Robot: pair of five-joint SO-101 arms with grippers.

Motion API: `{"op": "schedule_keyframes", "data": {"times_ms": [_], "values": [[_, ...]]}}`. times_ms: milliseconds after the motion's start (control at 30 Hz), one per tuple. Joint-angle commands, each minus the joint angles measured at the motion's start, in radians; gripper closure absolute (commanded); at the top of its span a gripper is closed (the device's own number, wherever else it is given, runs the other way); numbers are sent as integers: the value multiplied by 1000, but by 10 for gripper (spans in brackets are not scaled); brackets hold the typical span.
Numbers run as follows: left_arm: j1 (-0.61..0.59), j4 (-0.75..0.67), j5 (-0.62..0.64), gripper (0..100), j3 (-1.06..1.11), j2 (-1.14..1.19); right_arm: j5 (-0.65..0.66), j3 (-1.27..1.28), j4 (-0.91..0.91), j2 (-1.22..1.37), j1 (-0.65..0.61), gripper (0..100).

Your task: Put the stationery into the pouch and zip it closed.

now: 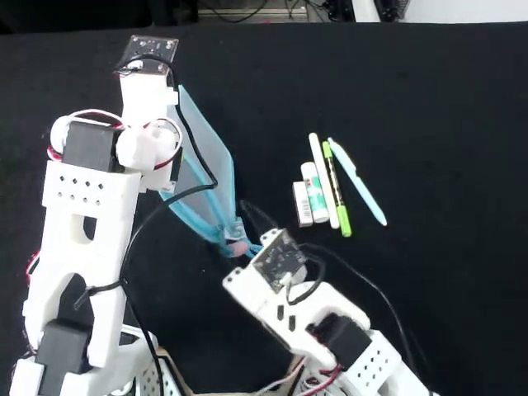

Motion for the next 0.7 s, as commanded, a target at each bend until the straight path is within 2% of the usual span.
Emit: {"op": "schedule_keyframes", "data": {"times_ms": [0, 133, 300, 367, 467, 533, 667], "values": [[87, 17, 8, 966, -39, -5, -9, 12, -100, -56, 87, 721], [137, 17, 8, 966, -42, -11, -8, 24, -115, -56, 94, 722], [137, 17, 6, 966, -39, -11, -2, 24, -114, -56, 95, 730], [137, 17, 5, 966, -39, -11, 9, 24, -109, -56, 95, 799], [137, 17, -34, 966, -38, -11, 114, 24, -114, -59, 95, 993], [137, 17, -72, 966, -30, -11, 155, 24, -109, -64, 95, 952], [136, 17, -226, 950, 5, -12, 155, 15, -109, -65, 129, 985]]}}
